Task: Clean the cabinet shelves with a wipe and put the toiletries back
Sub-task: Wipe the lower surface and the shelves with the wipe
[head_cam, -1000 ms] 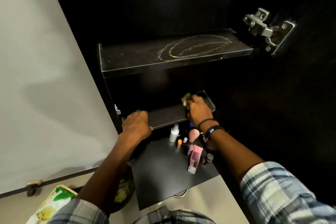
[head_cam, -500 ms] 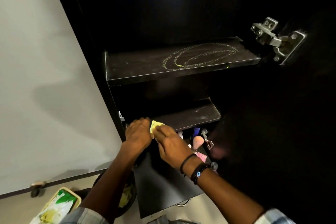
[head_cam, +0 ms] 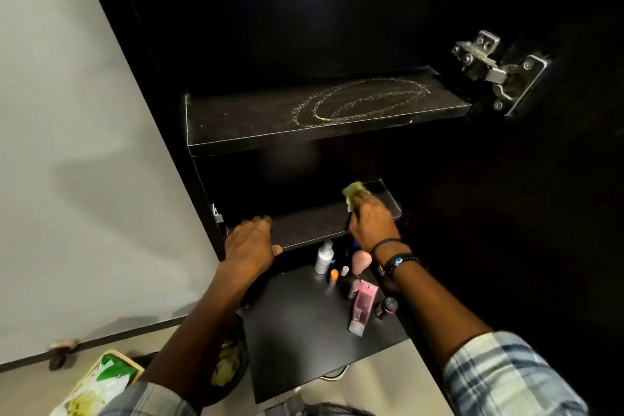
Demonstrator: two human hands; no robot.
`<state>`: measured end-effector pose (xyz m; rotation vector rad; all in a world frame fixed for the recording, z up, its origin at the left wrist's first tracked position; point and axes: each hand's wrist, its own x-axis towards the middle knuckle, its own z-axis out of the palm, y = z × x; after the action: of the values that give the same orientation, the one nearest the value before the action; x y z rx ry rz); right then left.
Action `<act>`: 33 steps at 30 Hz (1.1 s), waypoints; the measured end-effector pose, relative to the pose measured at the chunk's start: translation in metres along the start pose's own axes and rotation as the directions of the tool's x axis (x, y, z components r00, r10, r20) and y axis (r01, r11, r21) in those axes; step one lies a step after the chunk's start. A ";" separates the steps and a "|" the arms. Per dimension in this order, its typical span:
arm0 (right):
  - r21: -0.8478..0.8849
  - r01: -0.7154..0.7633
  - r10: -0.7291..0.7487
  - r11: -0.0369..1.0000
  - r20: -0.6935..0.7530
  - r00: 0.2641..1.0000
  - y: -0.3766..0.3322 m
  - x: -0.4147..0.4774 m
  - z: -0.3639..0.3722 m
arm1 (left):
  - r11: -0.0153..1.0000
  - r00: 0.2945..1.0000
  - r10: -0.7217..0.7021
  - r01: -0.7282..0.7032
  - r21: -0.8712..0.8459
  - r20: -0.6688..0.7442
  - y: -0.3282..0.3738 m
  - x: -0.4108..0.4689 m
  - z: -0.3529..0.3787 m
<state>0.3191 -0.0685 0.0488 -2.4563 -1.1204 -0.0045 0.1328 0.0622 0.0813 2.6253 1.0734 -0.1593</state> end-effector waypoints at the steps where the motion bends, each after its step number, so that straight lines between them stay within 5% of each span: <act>1: 0.035 0.054 -0.054 0.998 0.010 0.998 -0.015 -0.011 0.007 | 1.000 1.000 0.002 -0.002 0.001 -0.004 -0.001 0.000 0.000; 7: 0.105 0.377 -0.384 0.920 0.056 0.921 -0.062 -0.072 0.028 | 1.000 1.000 0.008 -0.008 0.001 -0.017 -0.001 0.001 0.001; 12: -0.072 0.075 -0.069 0.995 0.081 0.994 0.012 -0.018 -0.010 | 1.000 1.000 0.023 -0.023 -0.015 -0.005 0.002 -0.006 -0.001; 15: -0.113 -0.074 0.082 0.991 0.075 0.994 0.034 0.008 -0.026 | 0.986 0.997 0.074 -0.069 0.149 -0.026 0.005 -0.014 -0.005; 18: -0.107 -0.009 0.018 0.994 0.079 0.997 0.008 0.012 -0.018 | 0.928 0.988 0.118 -0.076 0.365 -0.095 0.011 -0.026 -0.018; 22: 0.116 0.205 -0.219 0.972 0.125 0.968 -0.070 -0.015 0.028 | 0.764 0.984 0.165 -0.084 0.640 -0.068 0.021 -0.040 -0.045; 27: 0.250 0.297 -0.365 0.922 0.301 0.881 -0.139 -0.064 0.063 | 0.665 0.990 0.137 -0.073 0.743 -0.025 0.021 -0.046 -0.063; 30: 0.248 0.395 -0.440 0.885 0.167 0.882 -0.117 -0.046 0.050 | 0.652 0.992 0.121 -0.064 0.755 -0.020 0.013 -0.047 -0.063; 33: 0.118 0.257 -0.265 0.959 0.056 0.963 -0.058 -0.016 0.023 | 0.619 0.991 0.133 -0.070 0.782 -0.016 0.008 -0.051 -0.057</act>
<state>0.2623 -0.0373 0.0478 -2.2112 -1.4298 0.0634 0.1014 0.0404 0.1486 3.4866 1.0186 -0.6522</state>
